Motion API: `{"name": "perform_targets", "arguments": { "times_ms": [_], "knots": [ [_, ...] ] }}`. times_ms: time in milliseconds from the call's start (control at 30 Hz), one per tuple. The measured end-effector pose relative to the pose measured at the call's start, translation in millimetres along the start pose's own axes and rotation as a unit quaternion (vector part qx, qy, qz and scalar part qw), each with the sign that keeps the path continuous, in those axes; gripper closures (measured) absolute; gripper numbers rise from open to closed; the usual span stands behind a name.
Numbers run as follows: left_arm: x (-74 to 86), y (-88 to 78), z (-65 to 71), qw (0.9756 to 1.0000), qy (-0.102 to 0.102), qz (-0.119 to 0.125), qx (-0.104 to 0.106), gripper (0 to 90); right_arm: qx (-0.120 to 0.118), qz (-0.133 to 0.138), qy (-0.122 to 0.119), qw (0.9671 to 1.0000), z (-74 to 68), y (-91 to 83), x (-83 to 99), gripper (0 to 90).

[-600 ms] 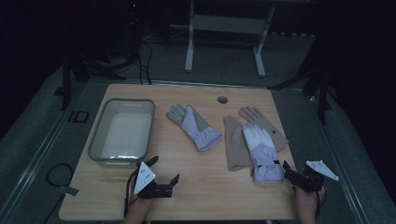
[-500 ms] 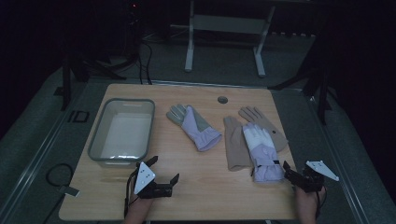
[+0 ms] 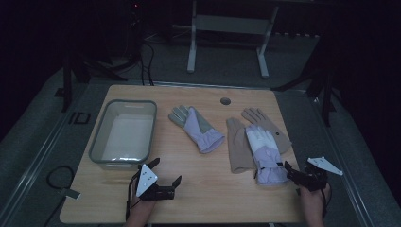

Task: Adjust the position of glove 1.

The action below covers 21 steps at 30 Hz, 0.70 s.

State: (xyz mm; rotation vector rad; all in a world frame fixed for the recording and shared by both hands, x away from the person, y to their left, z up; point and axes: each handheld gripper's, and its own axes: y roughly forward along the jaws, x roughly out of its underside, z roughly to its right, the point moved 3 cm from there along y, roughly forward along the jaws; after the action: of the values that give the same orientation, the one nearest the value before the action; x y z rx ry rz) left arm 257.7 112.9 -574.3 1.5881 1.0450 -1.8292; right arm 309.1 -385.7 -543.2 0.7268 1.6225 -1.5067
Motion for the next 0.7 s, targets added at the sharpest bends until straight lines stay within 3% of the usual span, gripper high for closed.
{"name": "perform_targets", "arguments": {
  "times_ms": [167, 267, 367, 633, 700],
  "knots": [
    [0.1, -0.3, 0.3, 1.0000, 0.002, 0.001, 0.001, 0.0, 0.013, 0.008, -0.006, 0.9999, 2.3, -2.0, -16.7, 10.8],
    [0.1, -0.2, -0.1, 1.0000, 0.000, 0.001, 0.003, 0.0, 0.019, 0.038, 0.002, 0.9991, 2.9, -6.9, -34.5, 14.0],
    [0.1, -0.4, -0.7, 1.0000, -0.002, 0.001, 0.006, 0.0, -0.030, 0.018, 0.010, 0.9994, 1.8, -5.1, -46.9, 15.2],
    [0.1, -0.3, -1.0, 0.9999, -0.002, 0.000, 0.012, 0.0, -0.052, 0.043, 0.000, 0.9977, -14.9, -4.6, -81.9, 11.6],
    [0.1, -0.4, -0.8, 0.9999, -0.002, 0.000, 0.012, 0.0, -0.082, 0.055, -0.003, 0.9951, -20.3, -7.5, -92.1, 11.6]
  ]
}}
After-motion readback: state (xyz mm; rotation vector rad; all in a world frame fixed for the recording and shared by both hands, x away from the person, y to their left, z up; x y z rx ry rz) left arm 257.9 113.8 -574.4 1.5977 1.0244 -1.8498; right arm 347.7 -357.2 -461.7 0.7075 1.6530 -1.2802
